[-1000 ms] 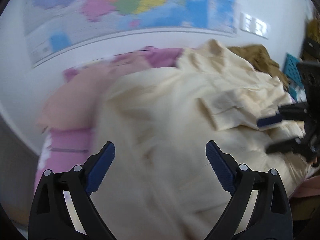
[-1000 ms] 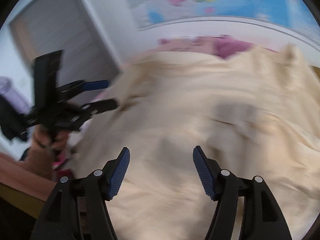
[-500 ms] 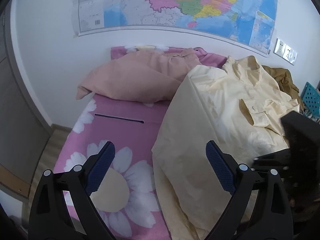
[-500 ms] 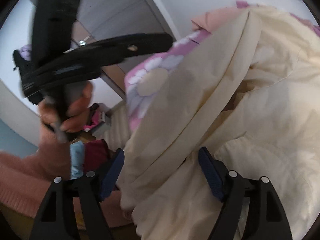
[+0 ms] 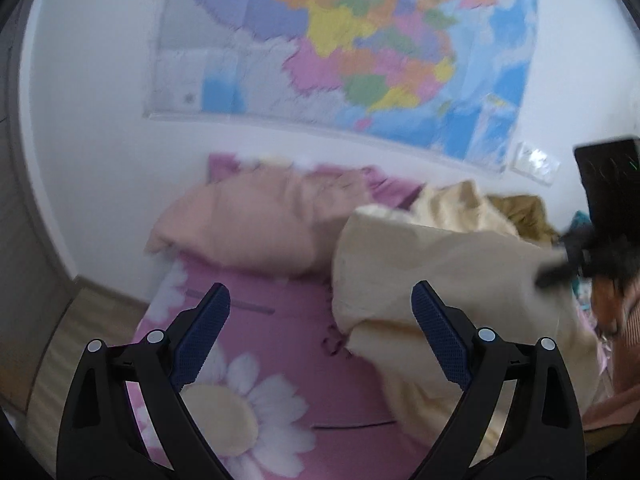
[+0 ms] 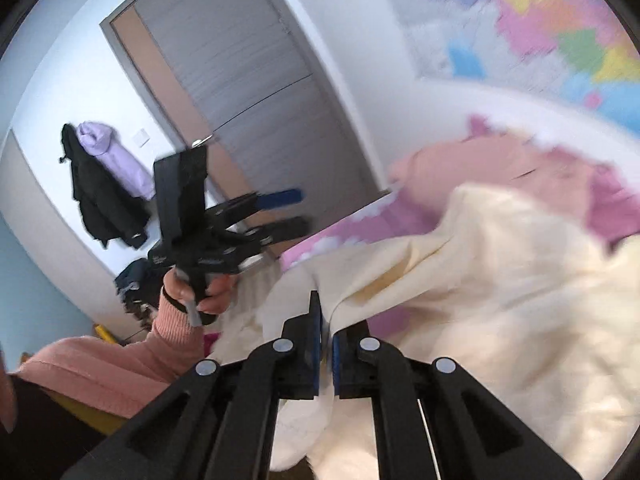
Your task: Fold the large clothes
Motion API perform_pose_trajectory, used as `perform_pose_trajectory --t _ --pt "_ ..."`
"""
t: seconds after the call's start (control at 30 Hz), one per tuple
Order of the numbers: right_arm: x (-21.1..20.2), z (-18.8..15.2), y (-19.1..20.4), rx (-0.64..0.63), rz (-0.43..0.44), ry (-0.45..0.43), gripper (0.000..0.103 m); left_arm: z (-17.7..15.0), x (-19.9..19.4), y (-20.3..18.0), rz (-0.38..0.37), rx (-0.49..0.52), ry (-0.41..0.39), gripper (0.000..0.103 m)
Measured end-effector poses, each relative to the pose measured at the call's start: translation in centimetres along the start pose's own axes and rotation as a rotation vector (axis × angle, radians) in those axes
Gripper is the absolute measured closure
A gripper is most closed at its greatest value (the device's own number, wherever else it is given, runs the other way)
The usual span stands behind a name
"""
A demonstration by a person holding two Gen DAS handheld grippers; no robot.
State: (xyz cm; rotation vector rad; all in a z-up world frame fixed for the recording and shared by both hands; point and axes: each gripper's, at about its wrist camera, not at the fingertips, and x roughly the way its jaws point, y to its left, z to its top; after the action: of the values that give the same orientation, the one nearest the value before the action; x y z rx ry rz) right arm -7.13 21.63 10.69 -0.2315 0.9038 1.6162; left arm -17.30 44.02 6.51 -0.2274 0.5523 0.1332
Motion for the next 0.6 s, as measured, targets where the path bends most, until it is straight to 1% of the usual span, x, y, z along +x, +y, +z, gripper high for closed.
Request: perform_pose_trajectory --t 0.03,0.07,0.1,0.13,0.17,0.2,0.23,0.27,0.3,0.33,0.37,0.43,0.47,0.5,0.53,0.57,0.6 --pt "-2.0 0.4 -0.9 -0.012 -0.056 -0.001 0.098 0.3 0.2 -0.6 -0.032 0.009 -0.004 0.012" --pt "-3.8 0.3 -1.9 0.002 -0.099 0.001 0.097 0.4 0.6 -1.4 -0.061 0.024 0.0 0.012" --pt "-5.0 -0.2 -2.8 0.011 -0.116 0.016 0.094 0.4 1.3 -2.3 -0.082 0.043 0.009 0.012" --pt "-6.6 -0.6 -4.5 0.021 -0.161 0.03 0.093 0.3 1.8 -3.1 -0.096 0.061 0.02 0.012" --pt "-7.8 -1.2 -5.4 0.049 -0.198 0.028 0.089 0.0 3.0 -4.3 -0.119 0.089 0.044 0.012" --pt "-8.7 -2.0 -6.6 0.08 -0.227 0.034 0.08 -0.2 3.9 -5.0 -0.139 0.101 0.063 0.012" --pt "-9.5 -3.4 -8.3 0.107 -0.274 0.062 0.074 -0.6 5.3 -6.1 -0.175 0.116 0.098 0.012" --pt "-9.8 -4.8 -9.7 0.14 -0.318 0.08 0.06 -1.0 6.8 -7.1 -0.207 0.131 0.135 0.012" --pt "-10.1 -6.8 -11.8 0.205 -0.376 0.107 0.044 -1.5 7.8 -7.8 -0.224 0.141 0.16 0.012" --pt "-10.0 -8.2 -13.1 0.243 -0.402 0.124 0.037 -1.9 9.0 -8.6 -0.238 0.154 0.189 0.012" --pt "-10.2 -10.1 -14.5 0.303 -0.416 0.122 0.036 -2.3 10.7 -9.5 -0.238 0.178 0.232 0.012" --pt "-10.4 -13.2 -16.1 0.402 -0.401 0.105 0.028 -2.7 12.6 -10.3 -0.222 0.201 0.277 0.012" --pt "-10.5 -14.5 -16.5 0.425 -0.386 0.079 0.023 -2.8 13.3 -10.5 -0.212 0.215 0.289 0.012" --pt "-10.1 -15.0 -16.3 0.429 -0.368 0.059 0.018 -2.6 14.0 -10.8 -0.187 0.227 0.291 0.012" --pt "-9.8 -16.0 -15.7 0.426 -0.331 0.04 0.016 -2.4 14.2 -10.7 -0.176 0.232 0.289 0.012" --pt "-9.1 -16.6 -15.2 0.419 -0.31 0.028 0.012 -1.8 14.5 -10.7 -0.159 0.236 0.28 0.012" --pt "-8.6 -16.9 -14.6 0.41 -0.304 0.021 0.01 -1.2 14.7 -10.6 -0.144 0.237 0.271 0.012"
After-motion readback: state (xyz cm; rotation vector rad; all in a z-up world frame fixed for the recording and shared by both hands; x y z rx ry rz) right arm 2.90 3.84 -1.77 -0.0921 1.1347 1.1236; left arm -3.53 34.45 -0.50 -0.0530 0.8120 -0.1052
